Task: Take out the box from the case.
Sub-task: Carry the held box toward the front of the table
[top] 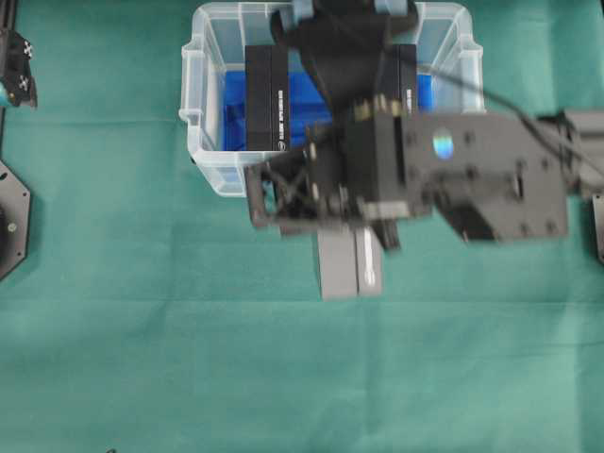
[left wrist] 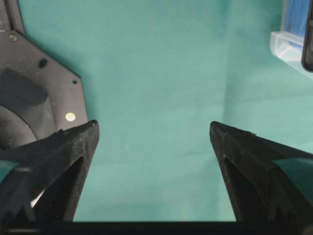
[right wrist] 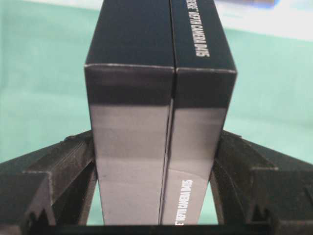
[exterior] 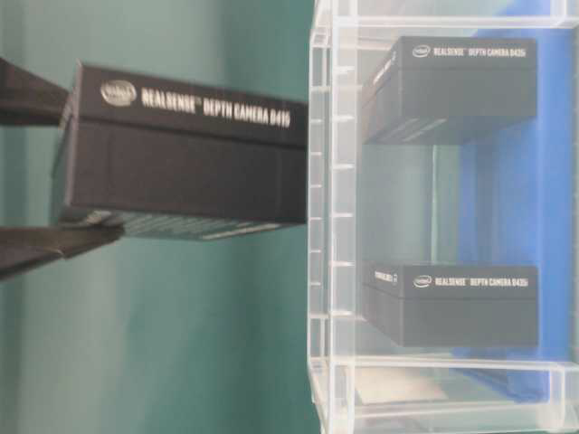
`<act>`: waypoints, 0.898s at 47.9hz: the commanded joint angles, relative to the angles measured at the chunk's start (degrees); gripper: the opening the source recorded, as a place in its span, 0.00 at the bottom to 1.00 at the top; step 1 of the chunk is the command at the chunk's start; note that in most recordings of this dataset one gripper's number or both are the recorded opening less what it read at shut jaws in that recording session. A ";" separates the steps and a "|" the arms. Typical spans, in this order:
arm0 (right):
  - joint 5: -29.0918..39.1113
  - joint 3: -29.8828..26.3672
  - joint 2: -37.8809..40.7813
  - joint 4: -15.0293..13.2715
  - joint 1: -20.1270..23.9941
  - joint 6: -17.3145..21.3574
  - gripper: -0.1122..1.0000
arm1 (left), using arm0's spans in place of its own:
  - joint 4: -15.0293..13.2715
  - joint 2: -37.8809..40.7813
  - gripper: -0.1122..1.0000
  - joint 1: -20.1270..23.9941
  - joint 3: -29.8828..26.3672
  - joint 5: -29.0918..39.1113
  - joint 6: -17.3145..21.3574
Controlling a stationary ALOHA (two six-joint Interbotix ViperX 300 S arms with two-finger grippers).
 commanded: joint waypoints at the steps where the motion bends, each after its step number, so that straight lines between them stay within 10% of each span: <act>1: 0.53 -1.76 -2.64 -0.26 2.55 2.11 0.71 | 0.00 -0.09 0.97 -0.18 -0.53 -0.18 0.09; 16: 0.53 -1.67 -2.29 0.09 9.14 10.55 0.71 | 0.00 -0.09 0.97 -0.18 -0.53 -0.26 0.00; 43: 0.53 -0.44 0.09 0.70 8.79 10.63 0.71 | 0.09 -0.09 0.97 -0.26 -0.53 -0.26 0.09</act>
